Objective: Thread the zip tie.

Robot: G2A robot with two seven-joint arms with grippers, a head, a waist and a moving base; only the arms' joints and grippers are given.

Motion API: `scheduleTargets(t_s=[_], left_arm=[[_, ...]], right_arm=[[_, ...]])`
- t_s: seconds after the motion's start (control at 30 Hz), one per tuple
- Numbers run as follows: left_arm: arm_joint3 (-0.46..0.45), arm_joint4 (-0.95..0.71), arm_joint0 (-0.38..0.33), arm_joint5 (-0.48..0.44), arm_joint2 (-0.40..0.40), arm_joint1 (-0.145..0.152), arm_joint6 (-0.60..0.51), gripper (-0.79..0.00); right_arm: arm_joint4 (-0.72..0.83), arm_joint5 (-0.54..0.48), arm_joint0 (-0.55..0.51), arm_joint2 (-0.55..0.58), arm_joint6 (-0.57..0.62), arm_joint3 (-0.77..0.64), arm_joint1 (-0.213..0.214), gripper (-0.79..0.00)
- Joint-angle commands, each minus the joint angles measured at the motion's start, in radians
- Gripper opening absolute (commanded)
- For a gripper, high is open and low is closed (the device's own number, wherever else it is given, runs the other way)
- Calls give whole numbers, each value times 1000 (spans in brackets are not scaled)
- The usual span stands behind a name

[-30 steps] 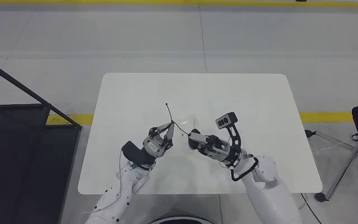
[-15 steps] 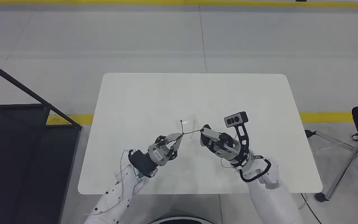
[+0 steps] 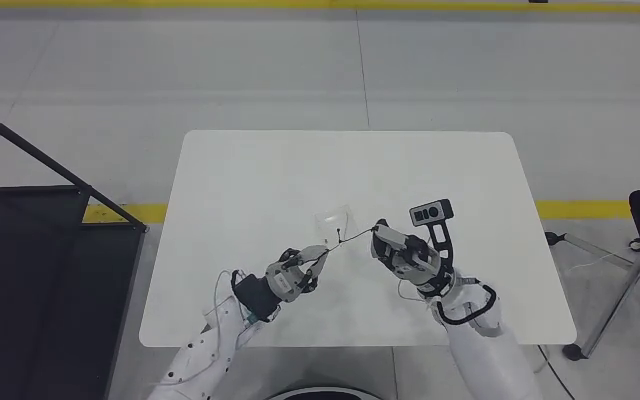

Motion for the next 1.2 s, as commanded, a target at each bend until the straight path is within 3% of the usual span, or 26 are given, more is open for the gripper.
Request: scheduleTargets(t_s=[0.0,0.8,0.83,0.87,0.9,1.17], left_arm=[[0,3,1,-3,-1,2,3,-785],[0,-21,9,-17,0,21,3,-785],[-1,-22,9,-18,1,22,-1,-462],[-1,-23,9,-17,2,22,-4,-215],[-2,-26,9,-17,3,22,-6,-22],[-8,-112,12,-7,-4,21,-14,0]], right_arm=[[6,-4,-2,3,2,0,0,-785],[7,5,-4,8,17,3,-4,-785],[-2,14,-2,5,16,3,-4,-785],[-10,25,1,3,14,4,-3,-785],[-21,37,5,1,10,5,-3,-785],[-115,76,26,-16,-51,6,-2,-785]])
